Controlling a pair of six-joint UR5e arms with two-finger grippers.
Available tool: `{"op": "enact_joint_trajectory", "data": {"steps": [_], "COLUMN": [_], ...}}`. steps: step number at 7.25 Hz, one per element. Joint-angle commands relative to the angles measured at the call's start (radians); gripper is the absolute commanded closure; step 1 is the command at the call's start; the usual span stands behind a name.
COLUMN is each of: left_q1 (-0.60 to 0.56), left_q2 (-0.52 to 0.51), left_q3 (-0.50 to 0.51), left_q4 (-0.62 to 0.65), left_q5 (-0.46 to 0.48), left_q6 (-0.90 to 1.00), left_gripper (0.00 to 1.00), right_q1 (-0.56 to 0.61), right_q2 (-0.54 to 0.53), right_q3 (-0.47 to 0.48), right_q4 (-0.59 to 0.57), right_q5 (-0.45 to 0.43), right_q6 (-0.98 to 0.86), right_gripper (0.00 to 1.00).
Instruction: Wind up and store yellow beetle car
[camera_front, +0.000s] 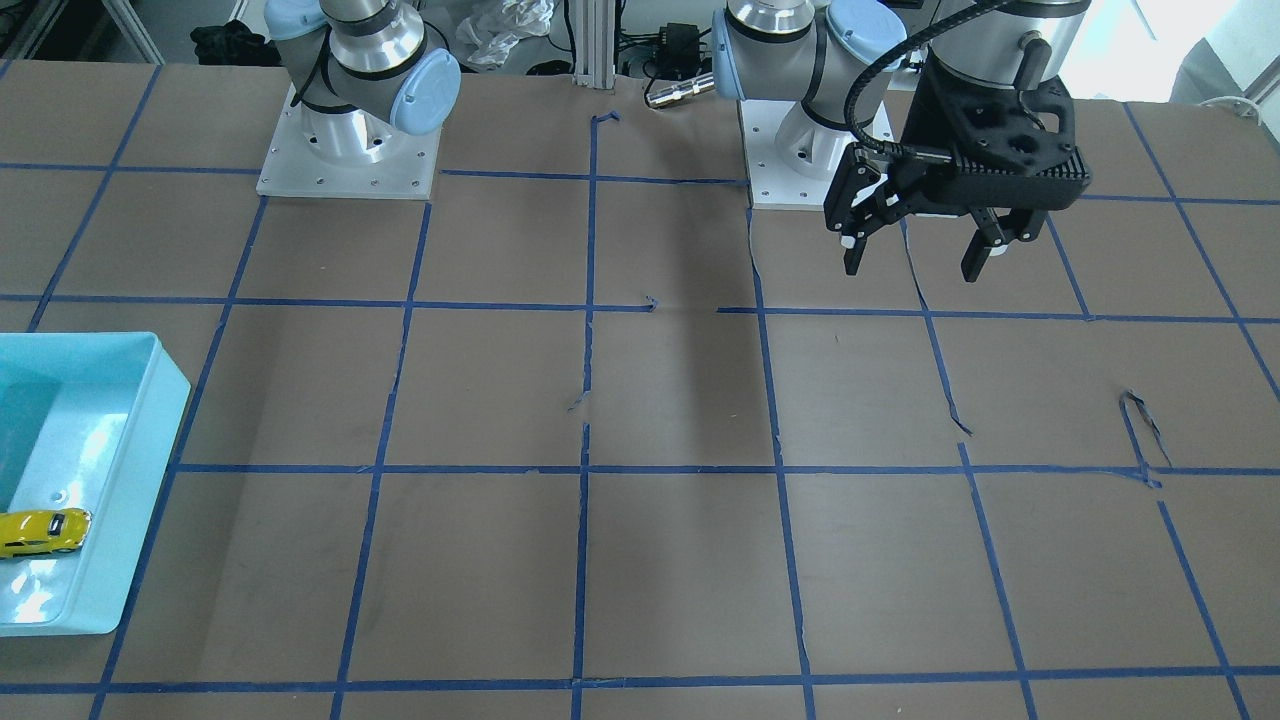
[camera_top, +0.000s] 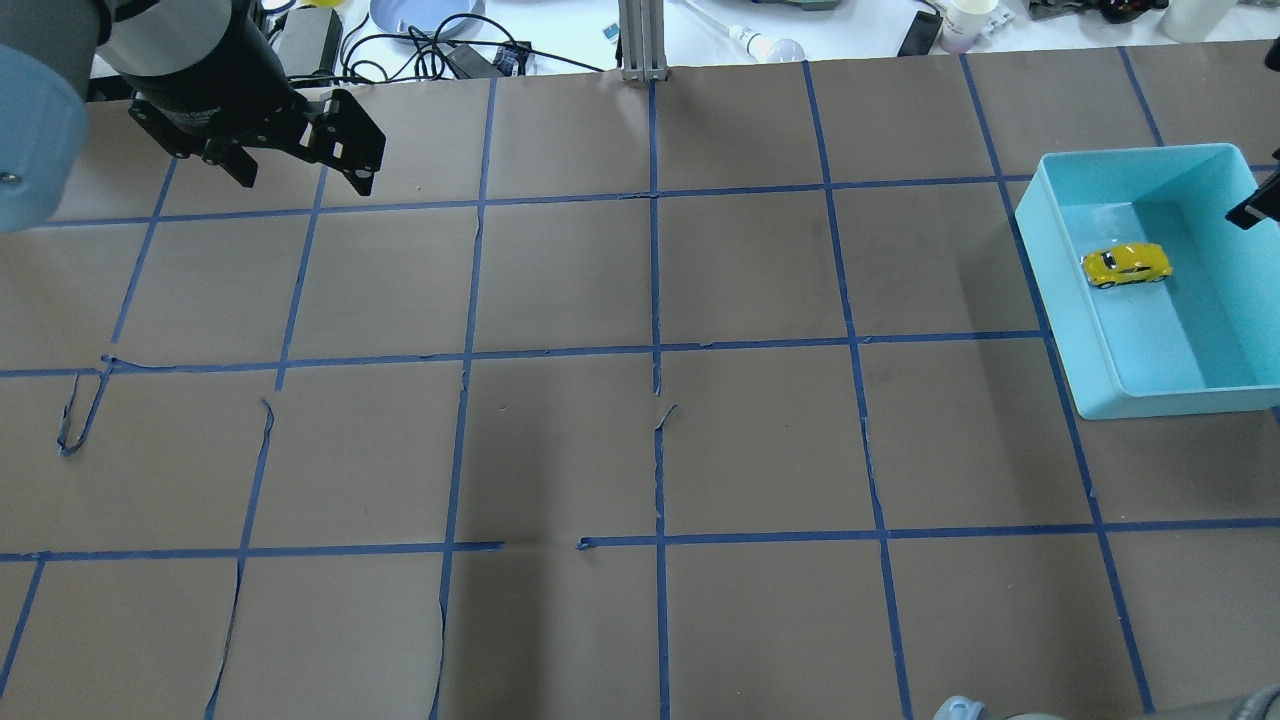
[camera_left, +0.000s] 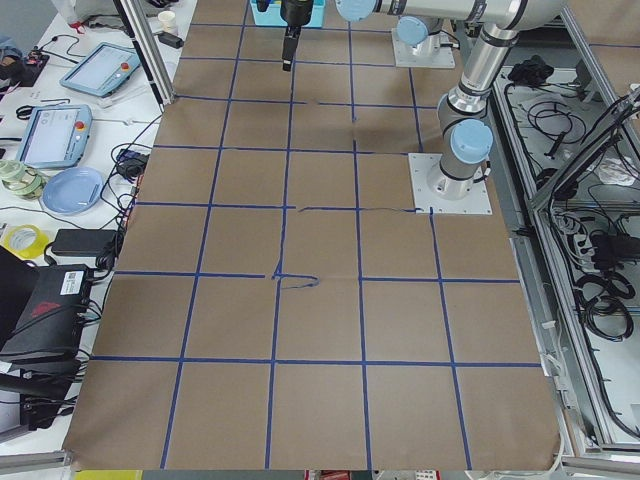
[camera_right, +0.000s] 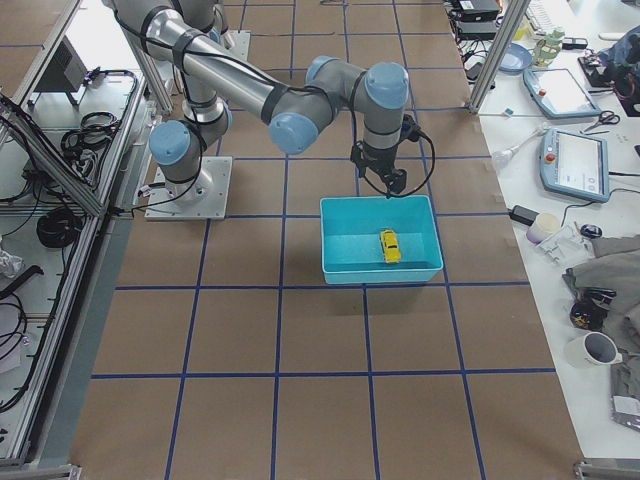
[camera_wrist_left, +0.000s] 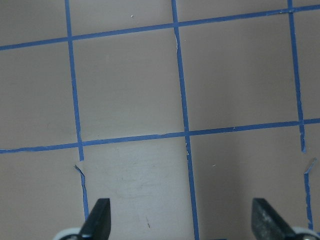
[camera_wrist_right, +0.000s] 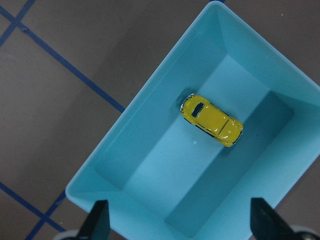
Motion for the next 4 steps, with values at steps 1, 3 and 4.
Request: {"op": "enact_joint_trajectory", "data": {"steps": [1,3,4], "left_q1": [0.000,0.002,0.002], "left_q2": [0.001,0.001,0.001], "left_q3": [0.005,0.000,-0.001], "left_q4": [0.000,0.000,0.000], "left_q5": [0.000,0.000,0.000], "left_q6": [0.000,0.000,0.000], "left_gripper": [0.00,0.00,0.00], "right_q1": [0.058,0.208,0.295], "right_q2": [-0.098,-0.106,-0.130], "right_q3": [0.000,0.000,0.009], "right_q4": [0.125,0.133,0.145], "right_q5": [-0.012,-0.004,0.002], "right_q6": [0.357,0.715,0.923], "right_gripper": [0.00,0.00,0.00]}}
